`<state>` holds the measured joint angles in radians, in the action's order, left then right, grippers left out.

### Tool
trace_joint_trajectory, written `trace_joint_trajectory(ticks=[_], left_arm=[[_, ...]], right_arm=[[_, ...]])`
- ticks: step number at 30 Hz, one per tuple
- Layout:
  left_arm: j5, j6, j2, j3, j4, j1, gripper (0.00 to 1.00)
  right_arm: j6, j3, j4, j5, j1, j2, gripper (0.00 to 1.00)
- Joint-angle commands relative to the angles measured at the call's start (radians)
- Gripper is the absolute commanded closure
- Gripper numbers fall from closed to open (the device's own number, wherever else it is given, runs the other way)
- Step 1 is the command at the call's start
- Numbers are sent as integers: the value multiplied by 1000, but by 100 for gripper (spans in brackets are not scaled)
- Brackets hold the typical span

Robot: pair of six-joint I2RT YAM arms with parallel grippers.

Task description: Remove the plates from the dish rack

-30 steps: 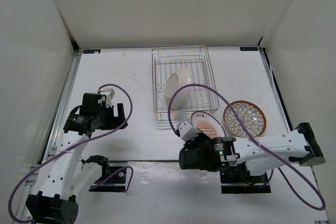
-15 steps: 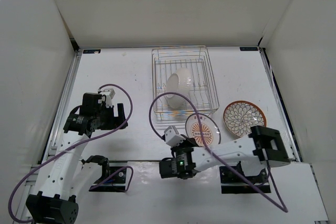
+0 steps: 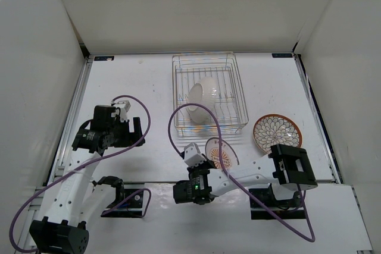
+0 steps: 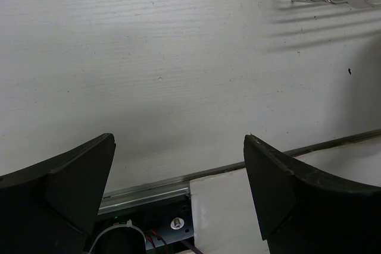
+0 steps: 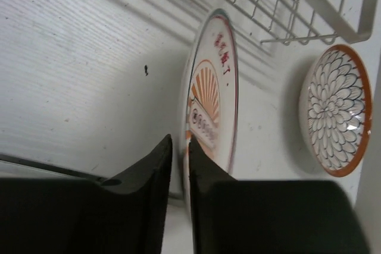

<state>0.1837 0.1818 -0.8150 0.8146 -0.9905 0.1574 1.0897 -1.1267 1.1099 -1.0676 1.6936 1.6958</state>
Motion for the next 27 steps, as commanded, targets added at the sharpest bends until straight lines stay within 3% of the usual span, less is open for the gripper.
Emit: trace_joint_trajectory(ticks=[1, 7, 11, 18, 22, 23, 25, 26, 27], left_arm=[[13, -2, 10, 29, 12, 1, 0], [14, -4, -3, 31, 4, 1, 0], [16, -2, -3, 29, 4, 1, 0], [17, -4, -3, 29, 1, 2, 0], [22, -2, -10, 29, 3, 1, 0], [23, -4, -12, 29, 4, 2, 0], [30, -1, -24, 37, 1, 1, 0], [25, -1, -27, 40, -5, 1, 0], [20, -2, -38, 50, -11, 1, 0]], right_arm=[[-22, -10, -65, 12, 1, 11, 75], [-31, -50, -61, 8, -5, 70, 51], [-51, -36, -84, 9, -6, 45, 45], [-94, 24, -116, 17, -11, -74, 45], [-131, 53, -97, -3, -11, -283, 55], [-142, 65, -114, -2, -11, -417, 55], [-311, 158, -294, 40, -23, -520, 51], [-356, 180, -332, 50, -25, -670, 46], [-423, 232, -366, 55, -28, -715, 40]])
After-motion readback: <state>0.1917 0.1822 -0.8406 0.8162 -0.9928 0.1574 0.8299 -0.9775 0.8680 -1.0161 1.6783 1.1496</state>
